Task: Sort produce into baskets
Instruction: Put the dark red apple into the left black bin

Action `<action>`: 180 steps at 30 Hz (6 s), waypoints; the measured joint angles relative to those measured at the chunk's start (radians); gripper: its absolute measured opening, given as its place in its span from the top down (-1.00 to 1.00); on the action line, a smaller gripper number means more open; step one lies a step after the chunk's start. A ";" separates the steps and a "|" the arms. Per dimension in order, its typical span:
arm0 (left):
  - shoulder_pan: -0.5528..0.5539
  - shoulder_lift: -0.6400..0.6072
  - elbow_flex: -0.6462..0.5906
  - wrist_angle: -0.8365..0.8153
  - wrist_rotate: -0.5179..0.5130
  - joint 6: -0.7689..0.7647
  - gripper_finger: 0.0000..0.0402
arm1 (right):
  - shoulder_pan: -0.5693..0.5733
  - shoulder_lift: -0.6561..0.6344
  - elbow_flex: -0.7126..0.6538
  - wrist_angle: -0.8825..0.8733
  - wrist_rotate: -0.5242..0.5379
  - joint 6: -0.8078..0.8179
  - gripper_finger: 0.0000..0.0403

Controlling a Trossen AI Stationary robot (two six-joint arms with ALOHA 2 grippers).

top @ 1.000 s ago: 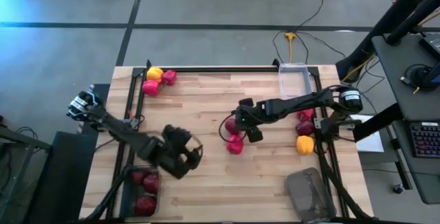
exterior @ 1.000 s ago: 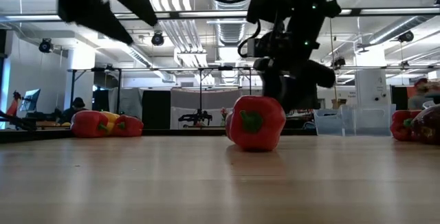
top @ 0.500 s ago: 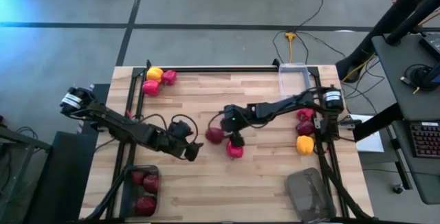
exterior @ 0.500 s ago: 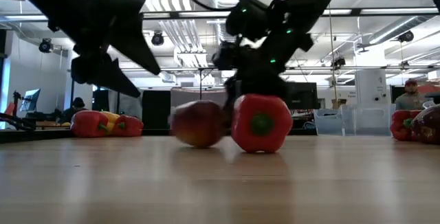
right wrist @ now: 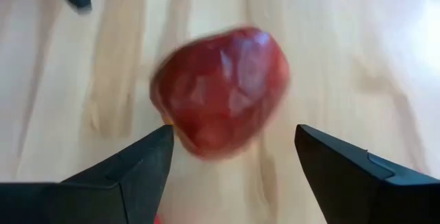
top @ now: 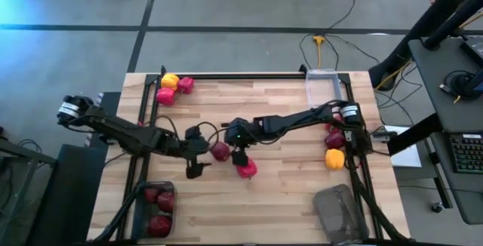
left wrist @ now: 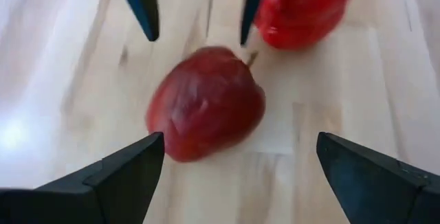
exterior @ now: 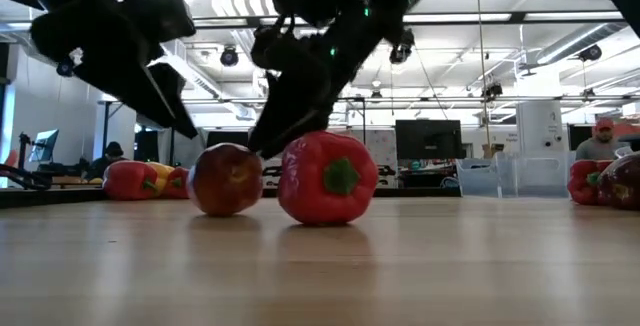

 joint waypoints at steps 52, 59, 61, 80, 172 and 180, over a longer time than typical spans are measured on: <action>0.177 0.170 0.356 -0.265 0.279 0.276 -0.60 | 0.360 -0.342 0.092 -0.854 0.511 0.511 -0.34; -0.014 0.040 0.448 -0.530 0.188 -0.156 -0.60 | 0.305 -0.475 0.089 -0.886 0.668 0.254 -0.26; -0.089 0.032 0.465 -0.593 0.188 -0.299 -0.60 | 0.277 -0.509 0.088 -0.886 0.669 0.227 -0.24; -0.645 0.126 0.483 -0.693 0.234 -1.303 -0.60 | 0.128 -0.575 0.087 -0.883 0.528 0.046 -0.20; -0.237 0.277 0.417 -0.330 -0.492 -0.428 -0.75 | -0.290 -0.551 -0.532 -1.161 -0.101 0.964 -0.84; -0.243 0.248 0.376 -0.326 -0.540 -0.382 -0.75 | -0.330 -0.490 -0.655 -1.077 -0.108 1.019 -0.84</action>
